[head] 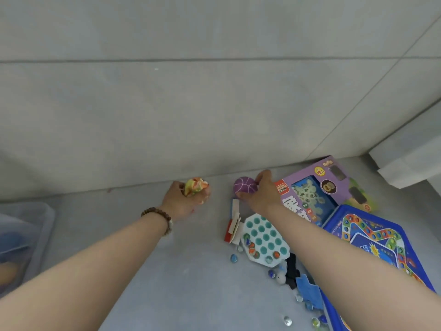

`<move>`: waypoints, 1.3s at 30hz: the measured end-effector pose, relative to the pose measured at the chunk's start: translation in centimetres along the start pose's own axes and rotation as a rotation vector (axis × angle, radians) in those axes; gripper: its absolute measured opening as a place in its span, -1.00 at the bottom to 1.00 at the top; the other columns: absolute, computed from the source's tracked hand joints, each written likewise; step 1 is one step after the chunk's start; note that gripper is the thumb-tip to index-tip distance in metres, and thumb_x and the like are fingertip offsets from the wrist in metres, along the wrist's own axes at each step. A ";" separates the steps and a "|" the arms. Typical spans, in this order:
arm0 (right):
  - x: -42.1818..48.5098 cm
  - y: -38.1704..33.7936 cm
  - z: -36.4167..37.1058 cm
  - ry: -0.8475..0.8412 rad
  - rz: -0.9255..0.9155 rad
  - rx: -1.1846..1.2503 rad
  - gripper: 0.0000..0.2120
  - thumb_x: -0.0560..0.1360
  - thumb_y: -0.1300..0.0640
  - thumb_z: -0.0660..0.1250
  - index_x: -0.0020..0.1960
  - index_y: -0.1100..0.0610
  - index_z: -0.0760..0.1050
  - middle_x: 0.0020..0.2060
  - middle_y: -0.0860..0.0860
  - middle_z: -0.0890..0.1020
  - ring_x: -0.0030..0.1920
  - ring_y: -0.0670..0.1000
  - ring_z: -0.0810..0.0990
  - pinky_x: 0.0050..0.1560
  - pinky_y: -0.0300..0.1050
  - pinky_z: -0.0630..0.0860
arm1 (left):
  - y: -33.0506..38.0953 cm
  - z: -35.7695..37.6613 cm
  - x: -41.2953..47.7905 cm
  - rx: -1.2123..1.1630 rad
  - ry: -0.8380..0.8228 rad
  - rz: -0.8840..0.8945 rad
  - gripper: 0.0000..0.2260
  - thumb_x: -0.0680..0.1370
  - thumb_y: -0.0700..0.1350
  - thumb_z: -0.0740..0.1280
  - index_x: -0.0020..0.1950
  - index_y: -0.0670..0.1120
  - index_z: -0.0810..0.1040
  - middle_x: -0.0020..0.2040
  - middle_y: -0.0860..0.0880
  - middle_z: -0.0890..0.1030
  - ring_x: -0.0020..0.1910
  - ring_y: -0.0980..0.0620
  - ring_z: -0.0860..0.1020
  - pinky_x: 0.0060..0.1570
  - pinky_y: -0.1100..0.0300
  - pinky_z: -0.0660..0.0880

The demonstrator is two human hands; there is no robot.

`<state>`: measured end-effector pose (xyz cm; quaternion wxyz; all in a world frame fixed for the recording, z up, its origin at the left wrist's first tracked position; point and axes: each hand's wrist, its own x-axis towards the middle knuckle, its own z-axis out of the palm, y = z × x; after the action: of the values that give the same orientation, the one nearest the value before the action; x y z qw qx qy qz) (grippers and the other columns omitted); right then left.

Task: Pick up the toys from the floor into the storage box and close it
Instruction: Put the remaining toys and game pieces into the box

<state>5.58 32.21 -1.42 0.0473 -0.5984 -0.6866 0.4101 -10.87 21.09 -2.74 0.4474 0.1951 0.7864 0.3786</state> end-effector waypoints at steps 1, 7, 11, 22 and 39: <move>-0.8 -0.6 -0.3 0.009 0.019 0.018 -0.38 0.35 0.08 0.50 0.26 0.15 0.23 0.11 0.09 0.51 0.08 0.10 0.53 0.09 -0.05 0.48 | 0.5 -1.1 -1.3 -0.030 -0.021 0.002 -0.78 0.39 0.04 0.47 -0.17 -0.09 0.59 -0.24 -0.05 0.61 -0.26 0.02 0.54 -0.26 0.18 0.54; -9.5 -9.6 -2.8 -0.192 -0.092 0.174 -0.45 0.33 0.02 0.51 0.21 0.16 0.37 0.11 0.06 0.51 0.09 0.06 0.55 0.07 -0.07 0.55 | 4.0 -10.8 -12.0 -0.111 0.066 0.086 -0.67 0.48 0.01 0.39 0.14 -0.03 0.36 -0.20 0.00 0.57 -0.34 0.05 0.56 -0.34 0.24 0.54; -18.6 -16.4 -1.1 -0.461 -0.075 0.382 -0.48 0.34 -0.06 0.48 0.16 0.18 0.40 0.08 0.08 0.56 -0.01 0.03 0.61 -0.21 -0.10 0.59 | 4.4 -18.6 -19.7 -0.135 0.162 0.115 -0.62 0.50 0.05 0.35 0.25 -0.05 0.36 -0.09 -0.04 0.56 -0.32 0.07 0.56 -0.42 0.29 0.54; -38.1 -27.8 10.7 -0.807 -0.079 0.539 -0.55 0.46 -0.14 0.34 0.20 0.14 0.42 0.04 0.10 0.55 -0.11 0.03 0.56 -0.09 -0.14 0.55 | -4.7 -35.5 -36.4 -0.194 0.356 -0.015 -0.58 0.54 0.06 0.28 0.36 -0.07 0.38 0.24 -0.13 0.53 0.02 -0.07 0.58 -0.14 0.11 0.56; -29.3 -13.6 -6.3 -0.434 -0.014 0.547 -0.51 0.53 0.04 0.28 0.41 0.15 0.30 0.35 0.09 0.41 0.13 0.10 0.51 0.20 -0.01 0.43 | 2.2 -22.6 -33.2 -0.028 0.026 0.115 -0.57 0.51 0.00 0.36 0.33 -0.10 0.41 0.19 -0.02 0.52 -0.04 0.03 0.56 -0.05 0.19 0.50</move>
<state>6.65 10.87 23.62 0.0617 -0.4578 -0.5495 0.6961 -12.85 -8.47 24.46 0.4176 0.2288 0.7742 0.4170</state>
